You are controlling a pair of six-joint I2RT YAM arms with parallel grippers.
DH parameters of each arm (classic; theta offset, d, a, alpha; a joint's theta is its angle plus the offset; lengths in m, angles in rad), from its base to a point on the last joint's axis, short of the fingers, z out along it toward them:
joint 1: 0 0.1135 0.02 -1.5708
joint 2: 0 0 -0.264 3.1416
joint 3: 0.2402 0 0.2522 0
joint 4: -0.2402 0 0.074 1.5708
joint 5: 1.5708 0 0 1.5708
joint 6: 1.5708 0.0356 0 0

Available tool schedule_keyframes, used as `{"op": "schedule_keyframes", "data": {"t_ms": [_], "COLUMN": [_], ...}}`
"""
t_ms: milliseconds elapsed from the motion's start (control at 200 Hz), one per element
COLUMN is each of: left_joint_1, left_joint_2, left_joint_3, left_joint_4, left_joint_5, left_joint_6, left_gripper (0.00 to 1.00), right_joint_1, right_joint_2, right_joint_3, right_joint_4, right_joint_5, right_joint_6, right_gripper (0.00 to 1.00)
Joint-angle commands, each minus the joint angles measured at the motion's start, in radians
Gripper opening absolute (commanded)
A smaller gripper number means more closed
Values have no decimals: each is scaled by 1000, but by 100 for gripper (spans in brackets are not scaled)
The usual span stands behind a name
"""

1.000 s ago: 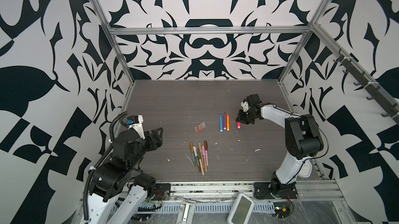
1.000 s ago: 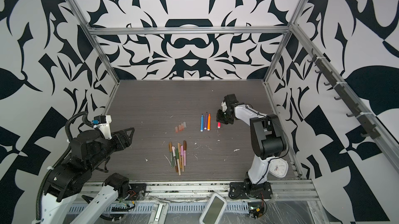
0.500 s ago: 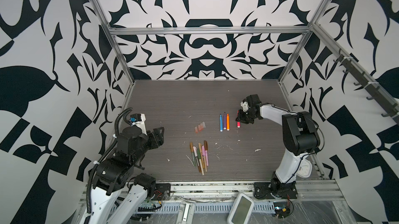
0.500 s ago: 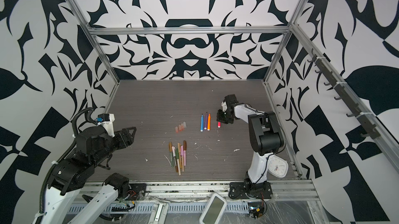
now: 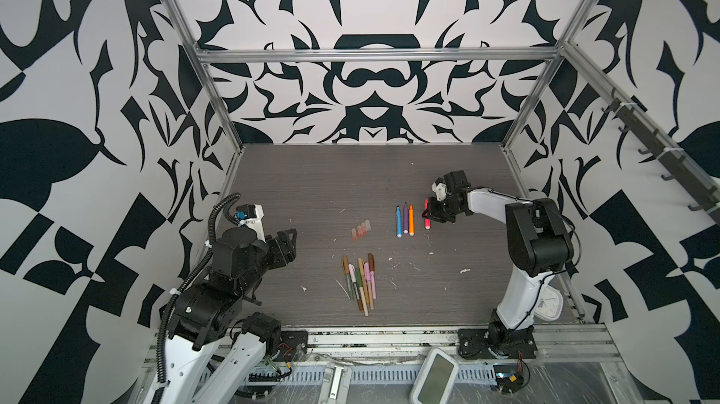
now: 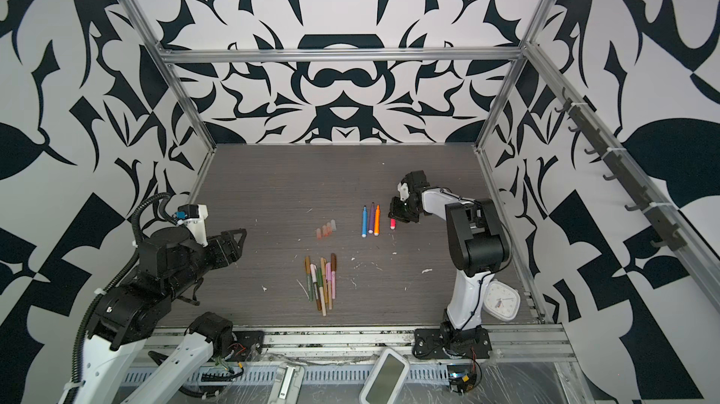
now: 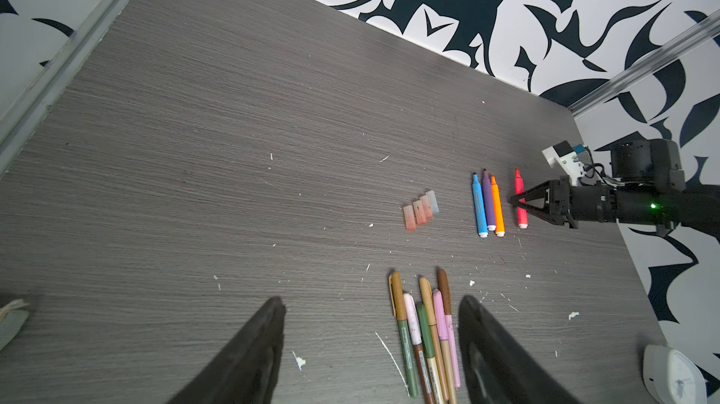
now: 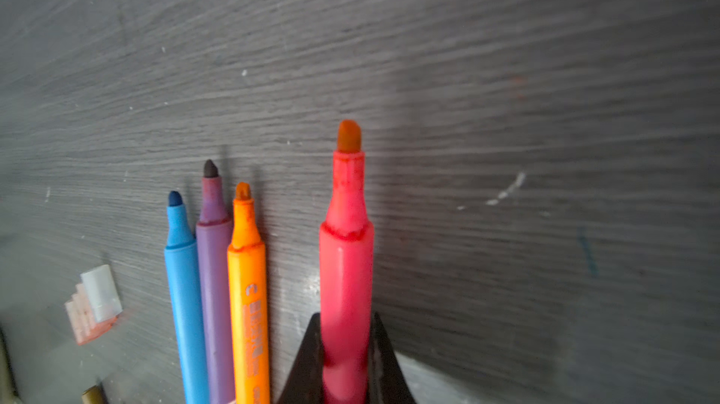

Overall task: Open the pen caps
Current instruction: 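Lay the uncapped pink highlighter beside the orange marker and open the right gripper, then raise the right gripper away from the row of markers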

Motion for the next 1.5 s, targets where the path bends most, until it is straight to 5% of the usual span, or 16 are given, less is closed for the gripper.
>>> {"op": "schedule_keyframes", "data": {"t_ms": [0, 215, 400, 525, 1160, 1495], "left_joint_1": [1, 2, 1, 1, 1, 1], "left_joint_2": [2, -4, 15, 58, 528, 631], "left_joint_3": [-6, -7, -6, 11, 134, 131], "left_joint_4": [-18, -15, -10, 10, 645, 725], "left_joint_5": [12, 13, 14, -1, 29, 7], "left_joint_6": [-4, -5, -21, -6, -14, -58], "left_gripper": [73, 73, 73, 73, 74, 74], "right_joint_1": [-1, 0, -2, -1, 1, 3], "right_joint_2": [14, 13, -9, -50, -308, -358], "right_joint_3": [5, -31, -70, -101, -231, -259], "right_joint_4": [7, 41, 80, 96, 166, 194], "right_joint_5": [-64, -127, -157, -130, 19, 36], "right_joint_6": [13, 40, 55, 51, 57, 74], "right_gripper": [0, 3, 34, 46, 47, 45]}}
